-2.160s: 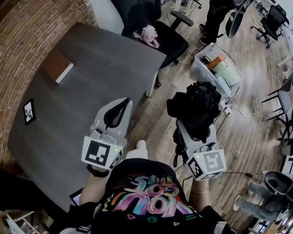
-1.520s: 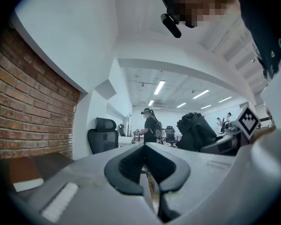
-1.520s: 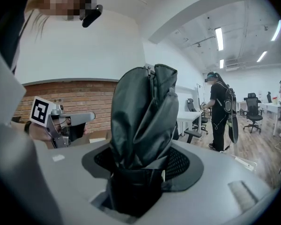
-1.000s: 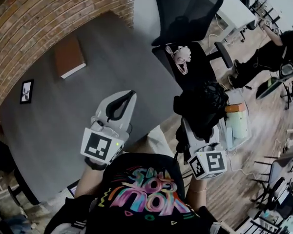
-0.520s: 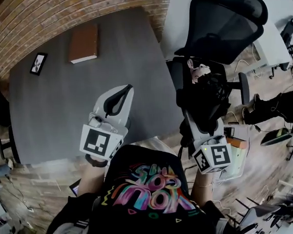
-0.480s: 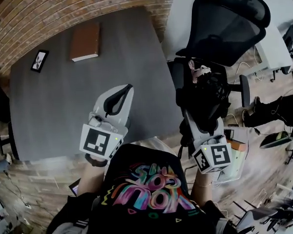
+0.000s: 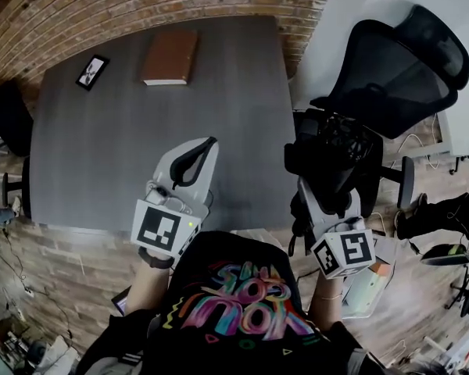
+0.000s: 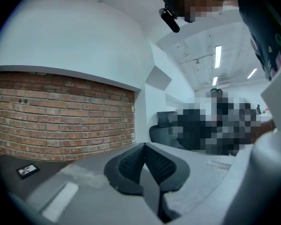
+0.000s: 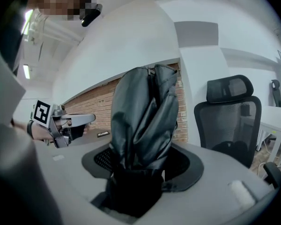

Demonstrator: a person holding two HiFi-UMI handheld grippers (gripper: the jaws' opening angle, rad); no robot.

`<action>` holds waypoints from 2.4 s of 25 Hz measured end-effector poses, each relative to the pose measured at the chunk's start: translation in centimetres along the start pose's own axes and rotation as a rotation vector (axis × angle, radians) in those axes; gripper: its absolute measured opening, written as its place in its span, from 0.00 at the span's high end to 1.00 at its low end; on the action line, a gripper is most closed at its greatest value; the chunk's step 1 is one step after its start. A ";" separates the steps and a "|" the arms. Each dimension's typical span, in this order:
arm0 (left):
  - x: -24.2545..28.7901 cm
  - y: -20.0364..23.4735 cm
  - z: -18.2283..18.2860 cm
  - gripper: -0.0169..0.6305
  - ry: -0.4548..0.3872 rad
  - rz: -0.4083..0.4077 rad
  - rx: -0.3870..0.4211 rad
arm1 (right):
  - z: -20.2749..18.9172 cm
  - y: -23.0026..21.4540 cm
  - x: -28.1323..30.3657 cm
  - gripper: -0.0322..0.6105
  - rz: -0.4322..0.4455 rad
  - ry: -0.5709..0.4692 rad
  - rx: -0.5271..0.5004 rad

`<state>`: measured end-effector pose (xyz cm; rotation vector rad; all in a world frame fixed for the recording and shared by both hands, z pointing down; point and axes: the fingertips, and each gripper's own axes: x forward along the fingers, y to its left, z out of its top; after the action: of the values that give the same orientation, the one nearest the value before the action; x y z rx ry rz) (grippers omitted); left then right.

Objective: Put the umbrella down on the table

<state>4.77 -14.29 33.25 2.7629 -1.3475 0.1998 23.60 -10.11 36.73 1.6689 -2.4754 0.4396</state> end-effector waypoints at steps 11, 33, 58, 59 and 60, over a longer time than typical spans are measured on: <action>0.4 2.4 0.1 0.98 -0.034 0.058 -0.037 | 1.5 1.0 4.6 0.54 0.082 0.027 -0.056; -0.7 4.4 -1.5 0.98 -0.007 0.111 -0.105 | -6.8 3.0 12.9 0.54 0.227 0.302 -0.121; -1.5 4.7 -3.1 0.98 0.019 0.120 -0.117 | -19.6 2.1 17.5 0.53 0.223 0.593 -0.077; -1.5 4.7 -3.2 0.98 0.020 0.120 -0.117 | -20.2 1.9 17.6 0.52 0.213 0.613 -0.077; -1.5 4.7 -3.2 0.98 0.020 0.120 -0.118 | -20.9 1.6 17.7 0.51 0.202 0.637 -0.078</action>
<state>-0.16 -15.68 36.17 2.5801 -1.4710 0.1487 14.11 -18.80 60.96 1.0301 -2.1381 0.7472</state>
